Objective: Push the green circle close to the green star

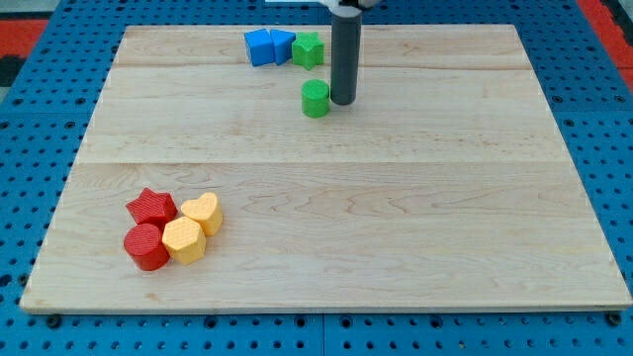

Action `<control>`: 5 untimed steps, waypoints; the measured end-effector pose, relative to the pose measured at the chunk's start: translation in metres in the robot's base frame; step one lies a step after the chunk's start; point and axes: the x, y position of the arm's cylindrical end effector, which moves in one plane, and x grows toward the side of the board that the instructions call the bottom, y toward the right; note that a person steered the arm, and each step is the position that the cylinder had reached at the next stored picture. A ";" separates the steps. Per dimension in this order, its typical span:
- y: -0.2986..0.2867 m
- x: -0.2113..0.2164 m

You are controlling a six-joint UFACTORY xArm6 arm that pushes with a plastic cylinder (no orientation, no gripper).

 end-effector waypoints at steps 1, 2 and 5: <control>-0.039 0.009; -0.087 -0.014; -0.136 -0.037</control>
